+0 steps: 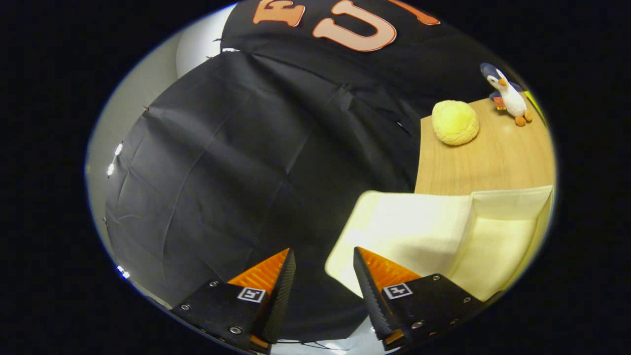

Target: Open the storage box then place both shoes into the box .Put the left shoe in first, then the right shoe, with the right side of both shoes facing outward in a uniform manner.

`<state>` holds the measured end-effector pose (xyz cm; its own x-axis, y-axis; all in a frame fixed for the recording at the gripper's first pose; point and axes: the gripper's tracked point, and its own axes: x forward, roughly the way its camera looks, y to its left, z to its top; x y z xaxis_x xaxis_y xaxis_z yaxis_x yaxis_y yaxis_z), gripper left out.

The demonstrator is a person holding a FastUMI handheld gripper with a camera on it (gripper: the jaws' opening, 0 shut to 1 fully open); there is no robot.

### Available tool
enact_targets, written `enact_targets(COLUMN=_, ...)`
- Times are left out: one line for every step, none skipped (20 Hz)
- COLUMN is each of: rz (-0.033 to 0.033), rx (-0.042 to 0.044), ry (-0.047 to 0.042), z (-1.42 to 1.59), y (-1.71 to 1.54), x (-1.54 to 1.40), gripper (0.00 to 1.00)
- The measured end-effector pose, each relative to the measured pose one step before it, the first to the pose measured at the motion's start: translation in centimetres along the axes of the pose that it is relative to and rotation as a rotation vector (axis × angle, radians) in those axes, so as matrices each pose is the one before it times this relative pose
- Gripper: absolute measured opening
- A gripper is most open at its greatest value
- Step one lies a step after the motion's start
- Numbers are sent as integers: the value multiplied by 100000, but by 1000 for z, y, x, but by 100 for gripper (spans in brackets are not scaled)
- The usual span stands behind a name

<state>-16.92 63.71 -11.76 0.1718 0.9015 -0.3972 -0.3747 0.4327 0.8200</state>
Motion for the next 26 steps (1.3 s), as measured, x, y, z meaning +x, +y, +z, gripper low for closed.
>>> enact_targets(rz=-2067, rx=-3410, ry=-310, z=-153, y=-1105, x=-1317, gripper=80)
enact_targets(rz=-2798, rx=-3500, ry=-652, z=-84, y=-1314, x=-1334, gripper=82)
enact_targets(rz=-3517, rx=-3585, ry=-584, z=-151, y=-1544, x=-1294, gripper=86)
enact_targets(rz=-3942, rx=-3437, ry=-656, z=-231, y=-1838, x=-1286, gripper=87)
enact_targets(rz=-4018, rx=-2998, ry=-401, z=-77, y=-1971, x=-1232, gripper=89)
enact_targets(rz=-3790, rx=-2522, ry=-45, z=-221, y=-2008, x=-1130, gripper=90)
enact_targets(rz=-3740, rx=-1902, ry=-71, z=-346, y=-1953, x=-1257, gripper=91)
enact_targets(rz=-3607, rx=-1520, ry=-562, z=-268, y=-1989, x=-1096, gripper=91)
enact_targets(rz=-3557, rx=-1181, ry=-589, z=-407, y=-1820, x=-948, gripper=92)
enact_targets(rz=-3597, rx=-976, ry=-371, z=-451, y=-2023, x=-887, gripper=92)
enact_targets(rz=-4064, rx=-652, ry=36, z=-766, y=-2170, x=-851, gripper=92)
enact_targets(rz=-4430, rx=-687, ry=165, z=-825, y=-2377, x=-687, gripper=92)
enact_targets(rz=-4292, rx=-614, ry=547, z=-938, y=-2041, x=-540, gripper=92)
enact_targets(rz=-4754, rx=-645, ry=1099, z=-1269, y=-2403, x=-480, gripper=93)
enact_targets(rz=-3841, rx=-394, ry=1607, z=-1324, y=-1832, x=-254, gripper=92)
enact_targets(rz=-2936, rx=-672, ry=1708, z=-1416, y=-1896, x=-35, gripper=92)
enact_targets(rz=-2582, rx=-270, ry=1486, z=-1188, y=-1534, x=-101, gripper=93)
enact_targets(rz=-2336, rx=-309, ry=1065, z=-1139, y=-1523, x=34, gripper=93)
enact_targets(rz=-3014, rx=289, ry=580, z=-811, y=-1464, x=275, gripper=93)
enact_targets(rz=-2024, rx=614, ry=1262, z=-1035, y=-1279, x=309, gripper=93)
enact_targets(rz=-2117, rx=1142, ry=1272, z=-1039, y=-1124, x=456, gripper=90)
enact_targets(rz=-1365, rx=1318, ry=1910, z=-1024, y=-1029, x=251, gripper=89)
enact_targets(rz=-1171, rx=1125, ry=1772, z=-926, y=-718, x=363, gripper=87)
enact_targets(rz=-1257, rx=387, ry=1666, z=-642, y=-787, x=530, gripper=84)
enact_targets(rz=-1937, rx=140, ry=1037, z=-627, y=-724, x=456, gripper=81)
enact_targets(rz=-1218, rx=-181, ry=931, z=-434, y=-590, x=598, gripper=80)
